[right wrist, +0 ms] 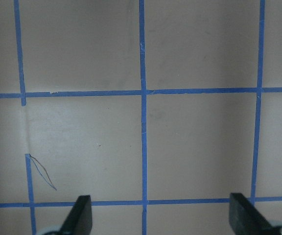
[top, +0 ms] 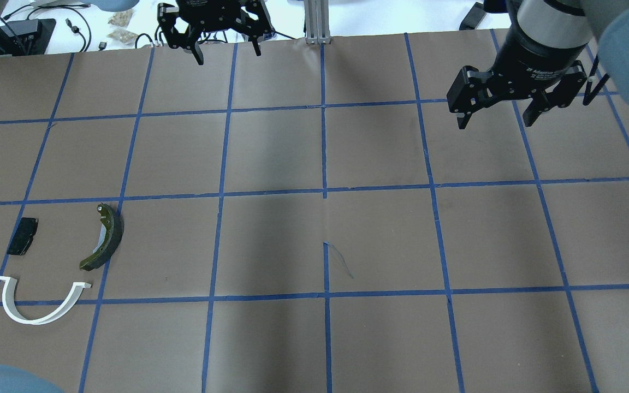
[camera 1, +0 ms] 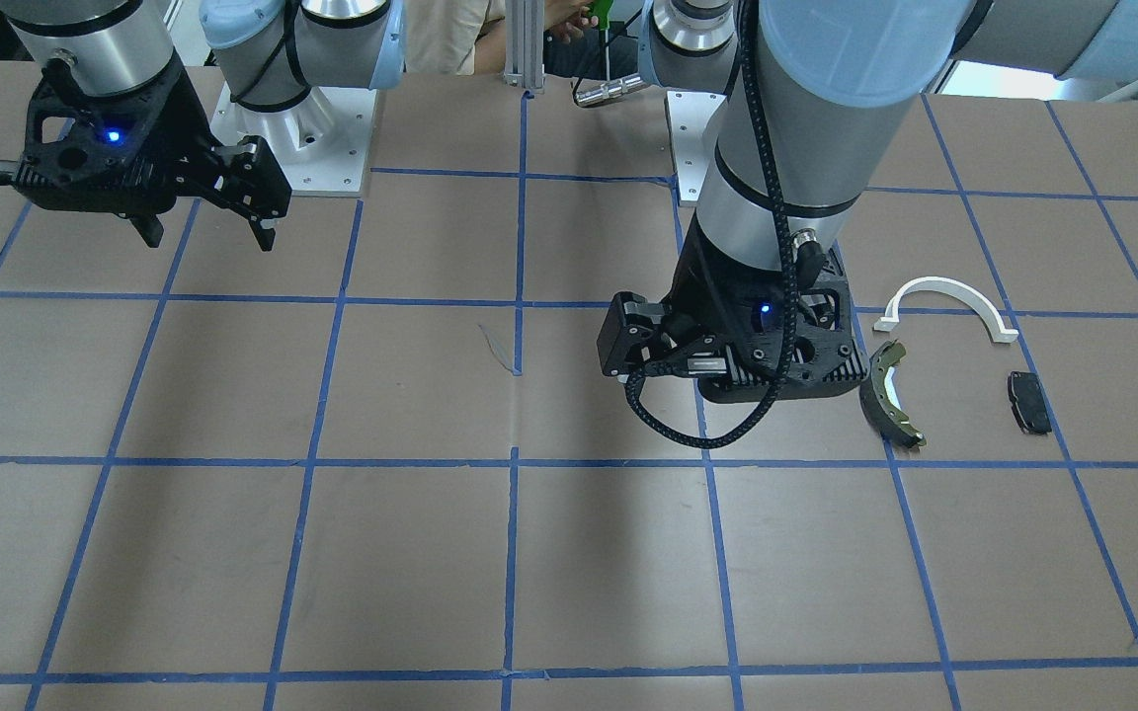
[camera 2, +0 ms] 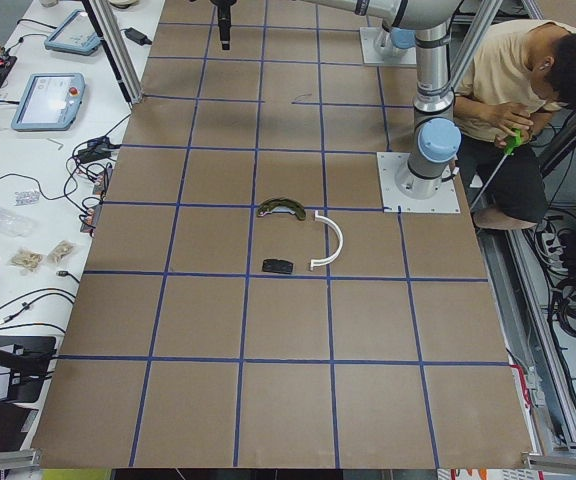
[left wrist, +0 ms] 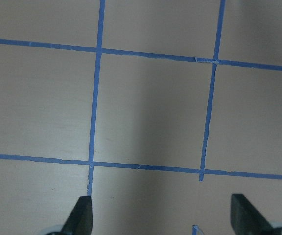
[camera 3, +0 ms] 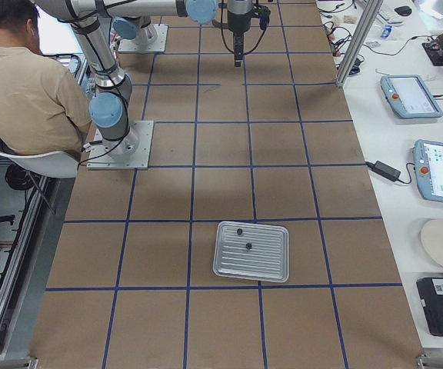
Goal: Place bearing gear from tray to pile
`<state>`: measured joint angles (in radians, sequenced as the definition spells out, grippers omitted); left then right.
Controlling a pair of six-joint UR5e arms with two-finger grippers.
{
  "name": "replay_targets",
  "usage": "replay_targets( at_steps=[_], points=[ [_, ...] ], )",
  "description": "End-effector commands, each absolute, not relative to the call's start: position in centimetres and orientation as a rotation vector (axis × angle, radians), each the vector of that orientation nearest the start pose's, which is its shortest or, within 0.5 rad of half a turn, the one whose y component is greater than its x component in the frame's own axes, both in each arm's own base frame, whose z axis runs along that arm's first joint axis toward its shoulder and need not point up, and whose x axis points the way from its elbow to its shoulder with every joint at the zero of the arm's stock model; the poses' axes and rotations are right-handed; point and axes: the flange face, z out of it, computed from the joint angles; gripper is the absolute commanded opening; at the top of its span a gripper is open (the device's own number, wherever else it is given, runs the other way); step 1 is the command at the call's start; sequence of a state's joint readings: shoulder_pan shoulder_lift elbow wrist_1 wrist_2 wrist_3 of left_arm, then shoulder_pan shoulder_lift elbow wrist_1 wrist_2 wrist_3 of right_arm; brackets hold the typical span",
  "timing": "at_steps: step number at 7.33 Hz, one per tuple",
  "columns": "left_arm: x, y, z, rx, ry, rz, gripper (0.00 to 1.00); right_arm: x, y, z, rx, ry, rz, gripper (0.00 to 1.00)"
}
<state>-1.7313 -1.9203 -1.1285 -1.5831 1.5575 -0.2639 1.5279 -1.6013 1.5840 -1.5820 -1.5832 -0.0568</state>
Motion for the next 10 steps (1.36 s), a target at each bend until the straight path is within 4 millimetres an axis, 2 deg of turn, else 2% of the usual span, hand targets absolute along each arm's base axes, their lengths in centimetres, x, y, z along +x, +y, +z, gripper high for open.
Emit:
replay_targets(
  at_steps=[1, 2, 4, 5, 6, 7, 8, 9, 10],
  points=[
    [-23.4, -61.2, 50.8, -0.164, 3.161, -0.12, 1.0, 0.4, -51.1, 48.1, -0.102, 3.149, 0.009, 1.0],
    [-23.3, -61.2, 50.6, -0.167, 3.159, -0.116, 1.0, -6.1, -51.9, 46.6, -0.18, 3.138, 0.028, 1.0],
    [-23.4, -61.3, 50.8, -0.167, 3.161, -0.125, 1.0, -18.7, -54.4, 41.5, -0.346, 3.149, -0.022, 1.0],
    [-23.4, -61.4, 50.7, -0.167, 3.162, -0.122, 1.0, -25.6, -54.4, 38.3, -0.441, 3.148, -0.04, 1.0],
    [-23.4, -61.4, 50.7, -0.167, 3.164, -0.122, 1.0, -31.6, -53.6, 34.8, -0.528, 3.138, -0.04, 1.0],
    [-23.4, -61.4, 50.7, -0.167, 3.164, -0.122, 1.0, -35.9, -53.0, 31.0, -0.631, 3.115, -0.035, 1.0],
    [-23.4, -61.4, 50.7, -0.167, 3.164, -0.122, 1.0, -39.3, -52.4, 27.8, -0.71, 3.11, -0.028, 1.0],
    [-23.4, -61.4, 50.8, -0.167, 3.166, -0.124, 1.0, -41.5, -51.8, 24.7, -0.777, 3.075, -0.015, 1.0],
    [-23.4, -61.4, 50.7, -0.167, 3.167, -0.121, 1.0, -43.0, -52.1, 22.5, -0.776, 3.1, -0.035, 1.0]
  ],
)
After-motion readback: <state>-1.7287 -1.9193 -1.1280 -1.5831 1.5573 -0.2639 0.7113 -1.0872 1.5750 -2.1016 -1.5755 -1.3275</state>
